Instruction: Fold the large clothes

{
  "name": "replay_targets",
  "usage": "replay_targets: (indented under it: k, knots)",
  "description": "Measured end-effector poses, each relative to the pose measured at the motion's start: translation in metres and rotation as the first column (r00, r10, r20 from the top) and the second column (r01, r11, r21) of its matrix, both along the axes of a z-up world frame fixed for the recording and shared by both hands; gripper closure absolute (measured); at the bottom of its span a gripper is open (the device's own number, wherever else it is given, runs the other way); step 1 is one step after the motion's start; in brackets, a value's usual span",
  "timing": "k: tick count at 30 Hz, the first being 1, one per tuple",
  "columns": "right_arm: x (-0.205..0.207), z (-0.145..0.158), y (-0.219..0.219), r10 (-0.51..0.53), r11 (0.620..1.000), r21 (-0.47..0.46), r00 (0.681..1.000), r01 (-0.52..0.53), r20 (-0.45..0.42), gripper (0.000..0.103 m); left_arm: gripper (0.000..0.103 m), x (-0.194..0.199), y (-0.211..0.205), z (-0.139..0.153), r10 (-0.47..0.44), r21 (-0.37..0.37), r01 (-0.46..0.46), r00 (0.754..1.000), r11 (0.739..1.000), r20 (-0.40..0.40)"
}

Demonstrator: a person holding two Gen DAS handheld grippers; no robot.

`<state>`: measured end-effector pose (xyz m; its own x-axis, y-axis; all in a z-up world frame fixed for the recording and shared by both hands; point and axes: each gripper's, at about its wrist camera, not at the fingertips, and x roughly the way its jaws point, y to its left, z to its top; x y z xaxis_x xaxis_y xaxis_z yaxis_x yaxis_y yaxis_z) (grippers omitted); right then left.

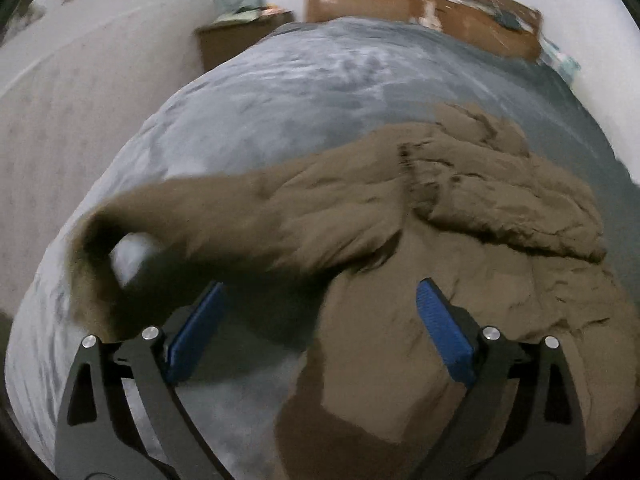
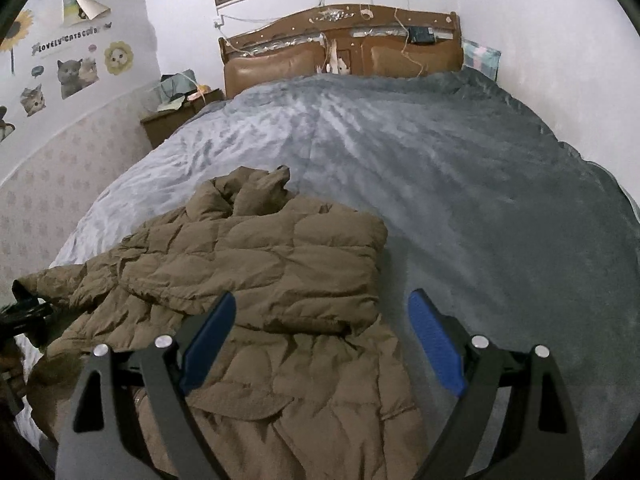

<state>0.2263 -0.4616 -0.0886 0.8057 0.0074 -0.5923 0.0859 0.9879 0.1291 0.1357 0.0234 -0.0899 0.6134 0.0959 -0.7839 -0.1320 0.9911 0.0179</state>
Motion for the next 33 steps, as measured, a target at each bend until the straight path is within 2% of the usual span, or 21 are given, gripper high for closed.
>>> replay_targets:
  k: [1, 3, 5, 6, 9, 12, 14, 16, 18, 19, 22, 25, 29, 33]
  knots:
    - [-0.005, 0.002, 0.000, -0.003, 1.000, 0.002, 1.000, 0.003, 0.011, 0.015, 0.008, -0.003, 0.007, 0.002, 0.017, 0.025, -0.017, 1.000, 1.000, 0.003]
    - [-0.012, 0.007, 0.000, -0.005, 1.000, 0.001, 1.000, 0.005, 0.027, 0.015, 0.008, -0.020, 0.026, 0.013, 0.053, 0.127, -0.057, 0.998, 0.990, 0.034]
    - [-0.018, 0.011, 0.000, -0.002, 1.000, -0.004, 0.999, 0.003, 0.039, 0.015, 0.008, -0.032, 0.042, 0.023, 0.094, 0.245, -0.110, 0.993, 0.963, 0.076]
    - [-0.021, 0.014, 0.000, -0.005, 1.000, -0.007, 0.999, 0.005, 0.046, 0.015, 0.008, -0.033, 0.049, 0.024, 0.112, 0.274, -0.131, 0.990, 0.953, 0.082]
    - [-0.024, 0.019, 0.001, -0.007, 1.000, -0.002, 0.998, 0.007, 0.058, 0.015, 0.008, -0.033, 0.069, 0.022, 0.152, 0.281, -0.162, 0.987, 0.946, 0.058]
    - [-0.026, 0.020, 0.000, -0.015, 1.000, 0.001, 0.998, 0.015, 0.066, 0.015, 0.009, -0.027, 0.086, 0.008, 0.186, 0.291, -0.181, 0.982, 0.939, 0.009]
    - [-0.026, 0.020, -0.001, -0.018, 1.000, 0.008, 0.997, 0.018, 0.069, 0.015, 0.020, -0.021, 0.096, -0.006, 0.201, 0.304, -0.183, 0.979, 0.935, -0.028]
    - [-0.027, 0.020, -0.003, -0.023, 1.000, 0.011, 0.997, 0.022, 0.068, 0.015, 0.060, -0.012, 0.109, -0.021, 0.211, 0.265, -0.184, 0.974, 0.947, -0.078]
    - [-0.027, 0.020, -0.005, -0.029, 0.999, 0.015, 0.997, 0.028, 0.068, 0.015, 0.081, -0.006, 0.119, -0.025, 0.223, 0.224, -0.197, 0.970, 0.954, -0.093]
    - [-0.028, 0.020, -0.007, -0.034, 0.999, 0.020, 0.997, 0.033, 0.068, 0.015, 0.087, -0.004, 0.124, -0.022, 0.224, 0.210, -0.203, 0.971, 0.956, -0.085]
    - [-0.027, 0.020, -0.013, -0.050, 0.998, 0.038, 0.997, 0.047, 0.065, 0.015, 0.094, 0.002, 0.124, -0.007, 0.222, 0.178, -0.214, 0.975, 0.961, -0.027]
    - [-0.026, 0.020, -0.018, -0.061, 0.996, 0.069, 0.996, 0.056, 0.068, 0.015, 0.095, 0.013, 0.114, 0.024, 0.182, 0.143, -0.189, 0.981, 0.972, 0.060]
    - [-0.025, 0.021, -0.021, -0.063, 0.994, 0.091, 0.996, 0.057, 0.067, 0.015, 0.095, 0.045, 0.060, 0.078, 0.064, 0.101, -0.084, 0.980, 0.991, 0.191]
    - [-0.025, 0.022, -0.023, -0.063, 0.994, 0.092, 0.996, 0.057, 0.064, 0.015, 0.095, 0.072, -0.002, 0.104, -0.048, 0.084, 0.028, 0.967, 0.996, 0.250]
